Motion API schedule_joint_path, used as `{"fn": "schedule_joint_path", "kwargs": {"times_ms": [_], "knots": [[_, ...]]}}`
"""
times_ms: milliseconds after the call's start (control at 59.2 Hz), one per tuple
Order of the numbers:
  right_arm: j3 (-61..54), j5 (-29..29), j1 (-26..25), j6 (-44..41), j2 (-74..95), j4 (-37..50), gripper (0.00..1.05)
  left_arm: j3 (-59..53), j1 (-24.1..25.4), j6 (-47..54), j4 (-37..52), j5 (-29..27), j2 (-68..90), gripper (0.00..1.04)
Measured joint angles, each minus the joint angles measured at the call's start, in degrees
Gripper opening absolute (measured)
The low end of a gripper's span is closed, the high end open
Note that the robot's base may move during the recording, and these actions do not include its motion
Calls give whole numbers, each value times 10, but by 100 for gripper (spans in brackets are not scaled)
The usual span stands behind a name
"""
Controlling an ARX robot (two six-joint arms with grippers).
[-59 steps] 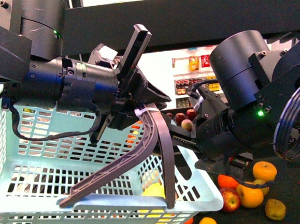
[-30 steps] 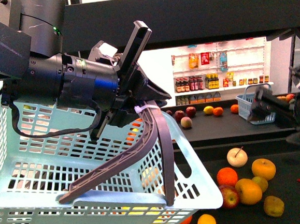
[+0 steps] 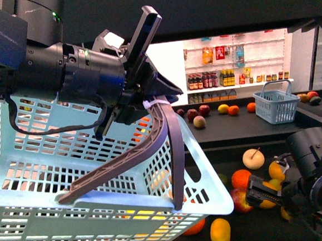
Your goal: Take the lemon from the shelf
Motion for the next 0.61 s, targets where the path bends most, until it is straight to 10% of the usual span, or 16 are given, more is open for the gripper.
{"fn": "schedule_joint_path", "kwargs": {"times_ms": [608], "knots": [[372,28,62,14,265,-132,102,0,0,0,0,0,0,9]]}}
